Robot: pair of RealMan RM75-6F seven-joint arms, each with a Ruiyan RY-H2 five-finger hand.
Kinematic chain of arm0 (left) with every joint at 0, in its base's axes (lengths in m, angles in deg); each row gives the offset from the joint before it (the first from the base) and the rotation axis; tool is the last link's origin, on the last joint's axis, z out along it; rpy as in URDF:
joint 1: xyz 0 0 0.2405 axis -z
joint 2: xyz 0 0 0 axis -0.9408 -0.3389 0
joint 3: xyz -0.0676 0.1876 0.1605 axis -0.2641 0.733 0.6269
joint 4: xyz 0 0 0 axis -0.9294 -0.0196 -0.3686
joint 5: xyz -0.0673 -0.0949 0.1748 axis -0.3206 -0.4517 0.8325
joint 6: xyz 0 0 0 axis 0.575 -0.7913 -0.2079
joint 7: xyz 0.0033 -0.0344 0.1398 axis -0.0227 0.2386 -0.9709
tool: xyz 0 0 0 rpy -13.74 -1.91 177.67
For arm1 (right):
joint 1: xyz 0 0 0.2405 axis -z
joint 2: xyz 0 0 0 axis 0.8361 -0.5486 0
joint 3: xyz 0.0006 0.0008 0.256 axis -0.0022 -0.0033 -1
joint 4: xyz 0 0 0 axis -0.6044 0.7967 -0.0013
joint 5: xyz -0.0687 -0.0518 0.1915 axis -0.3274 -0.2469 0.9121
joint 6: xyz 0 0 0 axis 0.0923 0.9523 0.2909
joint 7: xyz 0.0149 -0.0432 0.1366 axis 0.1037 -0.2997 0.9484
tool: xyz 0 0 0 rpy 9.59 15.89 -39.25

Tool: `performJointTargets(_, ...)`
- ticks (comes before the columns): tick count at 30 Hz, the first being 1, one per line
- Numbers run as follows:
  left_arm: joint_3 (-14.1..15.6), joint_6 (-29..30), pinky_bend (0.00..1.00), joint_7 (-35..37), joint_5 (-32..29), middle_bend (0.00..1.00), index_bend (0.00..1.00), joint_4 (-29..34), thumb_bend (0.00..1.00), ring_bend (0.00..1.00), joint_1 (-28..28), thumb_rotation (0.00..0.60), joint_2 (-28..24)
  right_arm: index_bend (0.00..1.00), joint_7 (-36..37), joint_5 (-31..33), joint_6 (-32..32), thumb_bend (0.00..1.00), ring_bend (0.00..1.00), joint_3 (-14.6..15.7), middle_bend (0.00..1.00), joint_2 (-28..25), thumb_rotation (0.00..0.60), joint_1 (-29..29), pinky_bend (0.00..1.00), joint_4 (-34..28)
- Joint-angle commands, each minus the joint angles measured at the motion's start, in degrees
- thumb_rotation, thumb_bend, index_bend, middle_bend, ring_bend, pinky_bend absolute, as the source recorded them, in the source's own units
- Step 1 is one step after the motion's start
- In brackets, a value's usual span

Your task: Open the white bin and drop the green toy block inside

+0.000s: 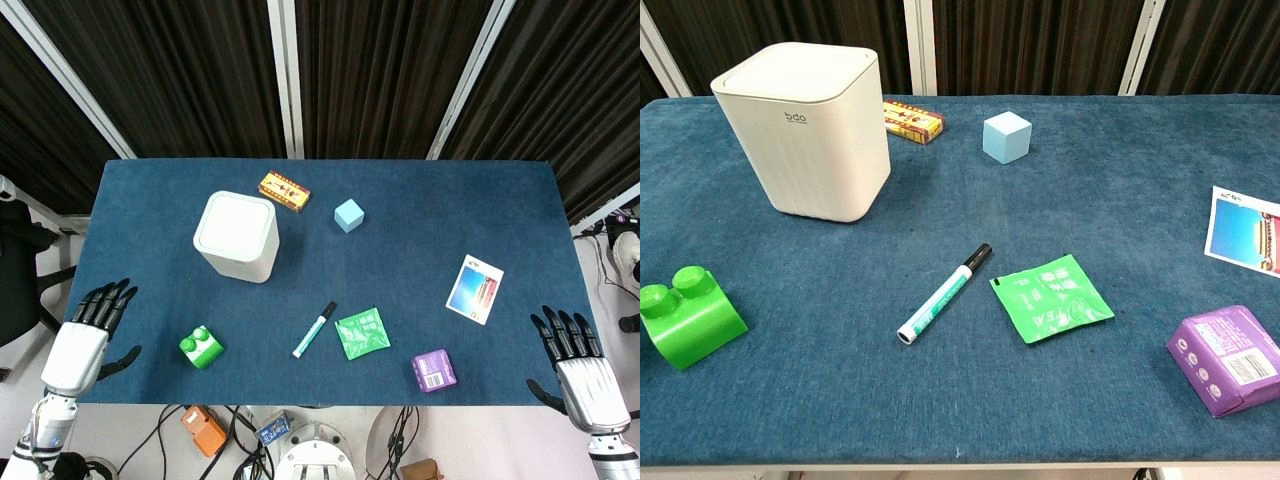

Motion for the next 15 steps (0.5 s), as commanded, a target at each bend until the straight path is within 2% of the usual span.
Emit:
performJointTargets(1,-6.6,-6.6,0.71,-0.2,-3.7,0.05,0.01,9.2,0.23,0.66,7.1,0.600,-1.0,0.00,-0.3,0.4,-0.5,0.31,0.00,-0.2,0.00,0.1,0.600,-0.2,0.00,-0.2)
performJointTargets(3,-9.3,-10.2,0.75,-0.9,-7.1,0.08,0.01,12.4,0.26,0.72,10.0,0.600,-1.0,0.00,-0.3,0.8,-0.8,0.31,0.00,-0.3,0.00,0.0,0.600,-0.4,0.00,-0.3)
performJointTargets(5,-11.7,-13.4,0.77,-3.9,-11.2,0.09,0.01,14.7,0.29,0.74,12.5,0.600,-0.9,0.00,-0.2,1.2,-1.1,0.31,0.00,-0.4,0.00,-0.1,0.600,-0.5,0.00,-0.3)
performJointTargets(8,-13.8,-16.6,0.80,-8.4,-15.8,0.10,0.04,16.6,0.34,0.78,15.2,0.600,-0.1,0.00,0.0,1.6,-1.4,0.31,0.00,-0.6,0.00,-0.3,0.600,-0.7,0.00,-0.3)
performJointTargets(15,-13.8,-22.7,0.82,-23.7,-27.1,0.11,0.07,18.3,0.35,0.80,20.5,0.600,3.2,0.00,-0.1,2.1,-2.0,0.31,0.00,-0.9,0.00,-0.3,0.600,-1.1,0.00,-0.5)
